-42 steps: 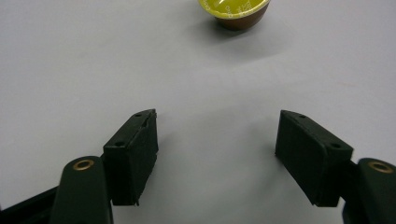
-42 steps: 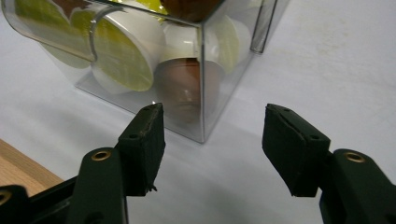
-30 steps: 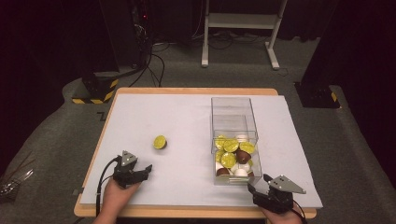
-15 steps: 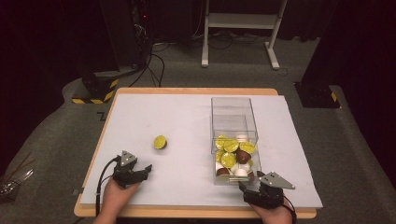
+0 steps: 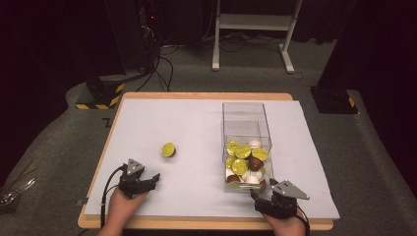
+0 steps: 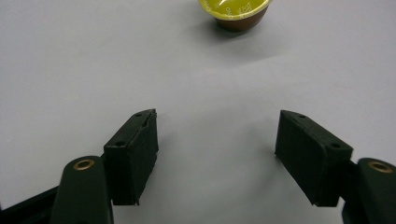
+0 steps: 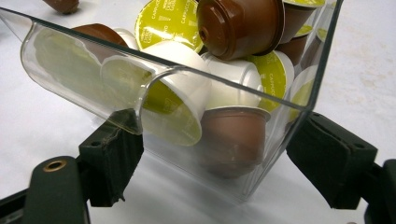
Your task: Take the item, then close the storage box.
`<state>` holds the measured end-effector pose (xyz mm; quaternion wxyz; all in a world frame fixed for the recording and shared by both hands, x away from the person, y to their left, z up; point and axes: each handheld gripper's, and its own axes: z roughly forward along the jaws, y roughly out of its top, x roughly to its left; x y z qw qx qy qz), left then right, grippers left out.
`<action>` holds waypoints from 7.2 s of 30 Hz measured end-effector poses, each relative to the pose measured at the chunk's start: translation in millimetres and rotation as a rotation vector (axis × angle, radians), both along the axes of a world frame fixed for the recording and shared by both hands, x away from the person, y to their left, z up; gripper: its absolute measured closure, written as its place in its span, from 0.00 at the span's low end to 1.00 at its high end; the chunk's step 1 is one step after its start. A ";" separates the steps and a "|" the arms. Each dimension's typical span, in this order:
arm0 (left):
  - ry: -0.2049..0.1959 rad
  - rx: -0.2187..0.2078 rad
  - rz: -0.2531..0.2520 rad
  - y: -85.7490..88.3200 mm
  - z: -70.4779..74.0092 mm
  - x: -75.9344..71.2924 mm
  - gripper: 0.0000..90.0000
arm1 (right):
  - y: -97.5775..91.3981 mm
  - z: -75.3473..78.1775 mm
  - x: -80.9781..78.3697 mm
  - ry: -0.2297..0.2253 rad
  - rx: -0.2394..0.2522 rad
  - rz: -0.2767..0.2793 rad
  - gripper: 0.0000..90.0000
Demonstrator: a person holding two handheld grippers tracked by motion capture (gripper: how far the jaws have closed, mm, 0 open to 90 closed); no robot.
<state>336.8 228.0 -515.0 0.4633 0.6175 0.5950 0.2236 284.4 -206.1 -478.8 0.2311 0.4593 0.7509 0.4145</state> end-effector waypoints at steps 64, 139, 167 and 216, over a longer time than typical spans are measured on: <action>0.003 0.001 -0.010 1.4 0.2 -0.3 0.33 | -0.8 7.6 43.9 -0.032 -0.025 -0.092 0.18; 0.003 -0.014 -0.011 0.9 0.3 0.3 0.33 | 12.8 8.1 120.4 -0.037 -0.028 -0.205 0.18; 0.005 -0.001 -0.017 1.9 0.3 -0.1 0.33 | 11.0 8.5 122.9 -0.038 -0.017 -0.196 0.22; 0.001 0.014 -0.017 0.2 -0.5 -1.4 0.32 | -70.1 -23.3 74.0 0.121 -0.157 -0.207 0.26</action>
